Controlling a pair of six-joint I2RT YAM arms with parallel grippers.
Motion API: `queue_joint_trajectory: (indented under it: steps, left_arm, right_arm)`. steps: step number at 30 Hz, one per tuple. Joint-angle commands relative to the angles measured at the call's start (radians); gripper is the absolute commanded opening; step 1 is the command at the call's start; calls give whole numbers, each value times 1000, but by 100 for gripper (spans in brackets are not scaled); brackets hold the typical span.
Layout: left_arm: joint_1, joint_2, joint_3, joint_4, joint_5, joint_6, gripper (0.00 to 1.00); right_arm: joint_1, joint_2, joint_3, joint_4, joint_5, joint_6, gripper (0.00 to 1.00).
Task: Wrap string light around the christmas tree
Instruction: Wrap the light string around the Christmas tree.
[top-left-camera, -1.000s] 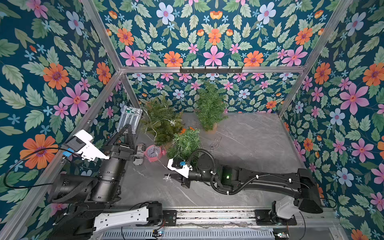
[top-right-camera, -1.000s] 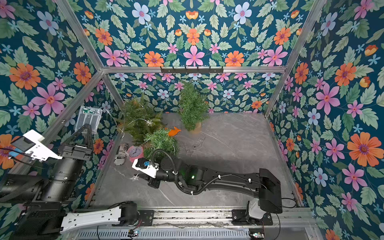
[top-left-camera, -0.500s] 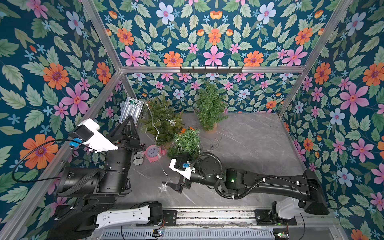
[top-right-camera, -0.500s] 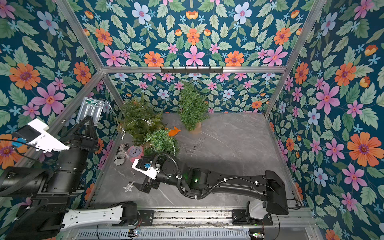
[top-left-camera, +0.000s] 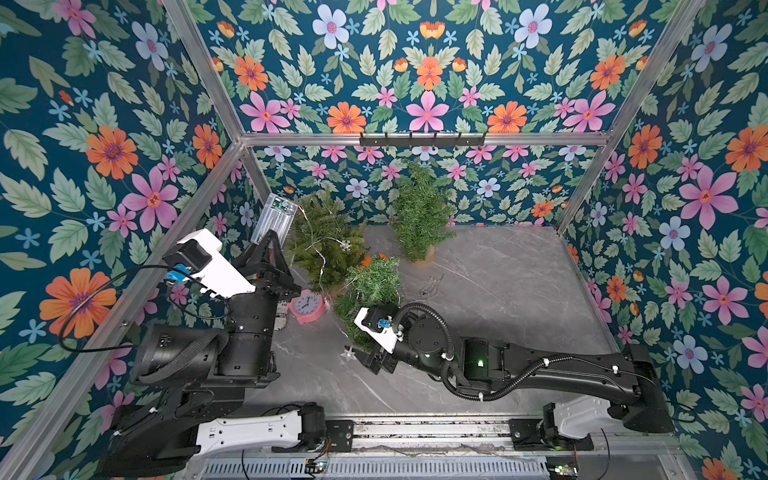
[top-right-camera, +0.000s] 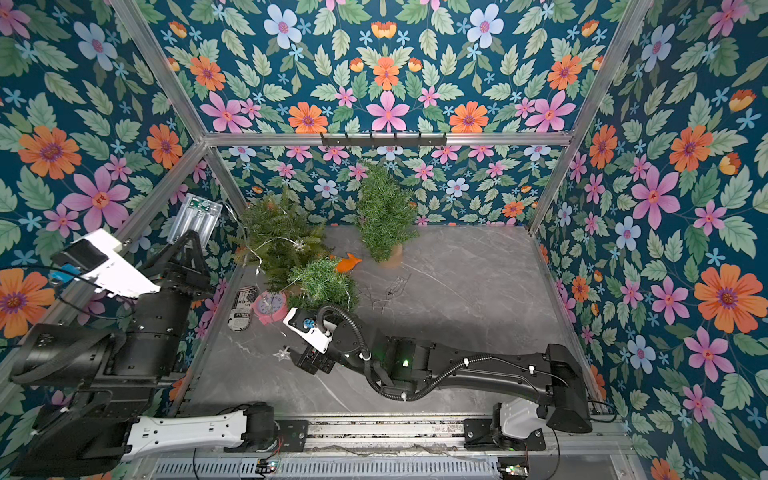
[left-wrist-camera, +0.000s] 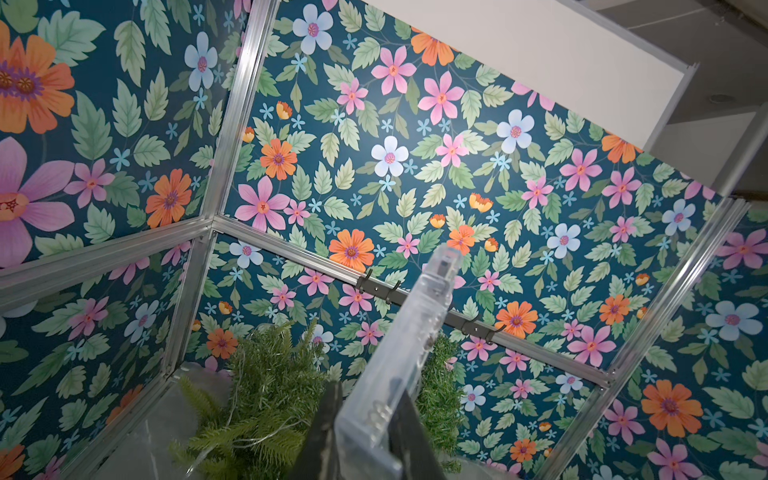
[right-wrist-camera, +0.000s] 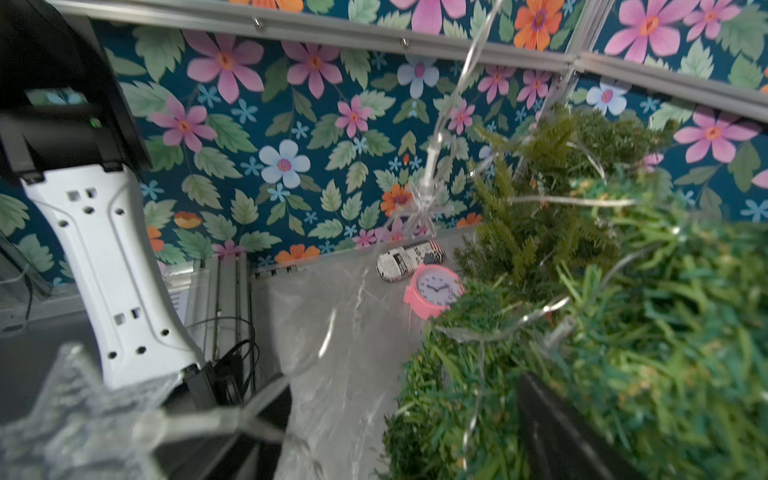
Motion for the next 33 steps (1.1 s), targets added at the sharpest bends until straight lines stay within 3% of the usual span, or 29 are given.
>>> queue_joint_trajectory:
  steps: [1,4,10,18,21,22,24,26,28,33]
  left_arm:
    - [0,53,25,-54,-64,65,0]
    - [-1,107,45,-52,-111,128,0]
    - [1,94,34,-6,-106,153,0]
    - [23,171,70,24,-98,182,0]
    - [130,235,108,-26,-64,139,0]
    - [206,260,126,-116,-2,60,0]
    - [393,347,244,-450,165,-241,0]
    - [544,434,354,-633,313,-417,0]
    - [621,476,393,-634,405,-450,0]
    - [715,541,456,-612,526,-478,0]
  right_arm:
    - [4,0,31,-192,-23,32,99]
    - [6,-32,-7,-181,-96,21,100]
    - [7,-151,-148,19,-288,25,100]
    - [7,-274,-255,152,-216,19,100]
    - [8,-305,-273,148,-168,33,100]
    - [7,-312,-277,147,-155,43,100]
    - [7,-326,-292,154,-147,54,100]
    - [6,-338,-302,153,-144,59,100]
    - [7,-357,-307,138,-126,79,100]
    - [6,-423,-352,118,-114,111,100]
